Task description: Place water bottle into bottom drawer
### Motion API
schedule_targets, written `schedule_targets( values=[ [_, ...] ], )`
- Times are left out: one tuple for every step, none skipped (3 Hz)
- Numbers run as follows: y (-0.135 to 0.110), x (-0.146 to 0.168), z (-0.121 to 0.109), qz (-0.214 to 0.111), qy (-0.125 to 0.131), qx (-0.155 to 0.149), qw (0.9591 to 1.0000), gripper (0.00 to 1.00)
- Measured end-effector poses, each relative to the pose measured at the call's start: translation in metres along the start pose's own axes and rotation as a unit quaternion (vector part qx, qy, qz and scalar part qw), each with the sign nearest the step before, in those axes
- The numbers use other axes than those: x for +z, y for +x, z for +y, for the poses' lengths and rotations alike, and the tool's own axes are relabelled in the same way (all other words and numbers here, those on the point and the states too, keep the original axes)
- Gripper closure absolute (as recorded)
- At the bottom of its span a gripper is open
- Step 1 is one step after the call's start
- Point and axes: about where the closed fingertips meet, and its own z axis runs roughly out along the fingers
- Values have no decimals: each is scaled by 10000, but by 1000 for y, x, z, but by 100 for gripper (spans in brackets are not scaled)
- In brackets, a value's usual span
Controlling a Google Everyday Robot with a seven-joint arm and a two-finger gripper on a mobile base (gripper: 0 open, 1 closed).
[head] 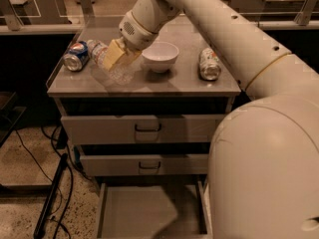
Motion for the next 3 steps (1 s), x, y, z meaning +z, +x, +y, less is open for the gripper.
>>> schedule_targets(
  values=[
    [9,1,5,38,-30,4,10000,100],
    [24,-10,22,-74,-55,118,9999,100],
    [64,-1,42,68,-61,359,9993,100]
  ],
)
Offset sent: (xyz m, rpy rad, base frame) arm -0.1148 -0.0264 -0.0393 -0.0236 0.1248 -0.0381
